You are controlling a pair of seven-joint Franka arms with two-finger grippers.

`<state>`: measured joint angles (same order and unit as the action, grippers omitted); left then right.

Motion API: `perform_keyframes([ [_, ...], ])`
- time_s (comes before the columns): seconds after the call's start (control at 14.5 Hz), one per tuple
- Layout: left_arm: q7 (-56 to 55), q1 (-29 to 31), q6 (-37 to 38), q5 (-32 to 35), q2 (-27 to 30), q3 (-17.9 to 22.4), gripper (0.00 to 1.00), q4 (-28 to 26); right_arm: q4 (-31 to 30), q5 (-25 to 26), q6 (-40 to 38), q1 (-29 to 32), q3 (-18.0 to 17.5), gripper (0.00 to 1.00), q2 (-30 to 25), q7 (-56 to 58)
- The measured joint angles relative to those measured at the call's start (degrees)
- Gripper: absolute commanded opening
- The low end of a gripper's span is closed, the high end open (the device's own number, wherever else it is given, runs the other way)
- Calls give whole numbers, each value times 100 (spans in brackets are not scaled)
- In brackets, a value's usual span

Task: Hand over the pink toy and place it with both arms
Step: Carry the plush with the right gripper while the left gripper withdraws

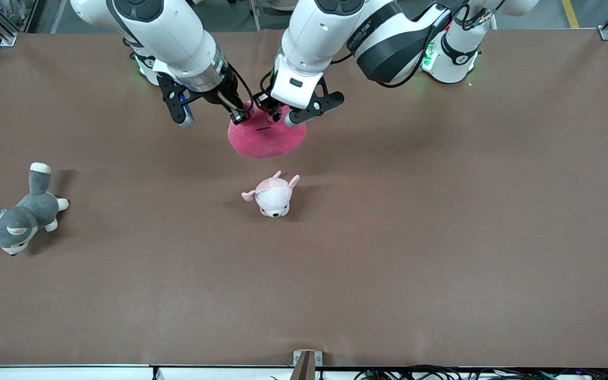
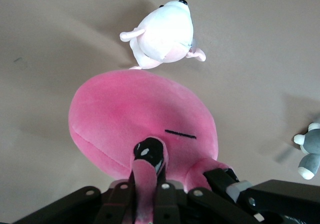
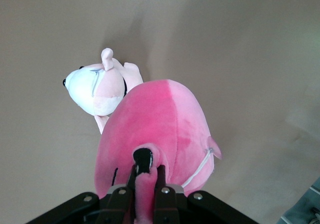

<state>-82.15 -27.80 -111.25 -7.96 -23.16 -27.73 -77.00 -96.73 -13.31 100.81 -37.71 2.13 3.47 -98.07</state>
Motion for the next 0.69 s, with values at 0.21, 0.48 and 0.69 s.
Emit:
perform_keyframes([
  [0.21, 10, 15, 0, 0, 8, 12, 100, 81, -1, 0, -11, 59, 49, 0, 0, 118],
  [0.48, 222, 74, 3, 171, 117, 148, 100, 167, 1, 1, -533, 617, 96, 0, -8, 1241],
  [0.69, 1089, 528, 228, 249, 464, 236, 100, 196, -63, 3, -822, 1372, 134, 0, -21, 2367],
])
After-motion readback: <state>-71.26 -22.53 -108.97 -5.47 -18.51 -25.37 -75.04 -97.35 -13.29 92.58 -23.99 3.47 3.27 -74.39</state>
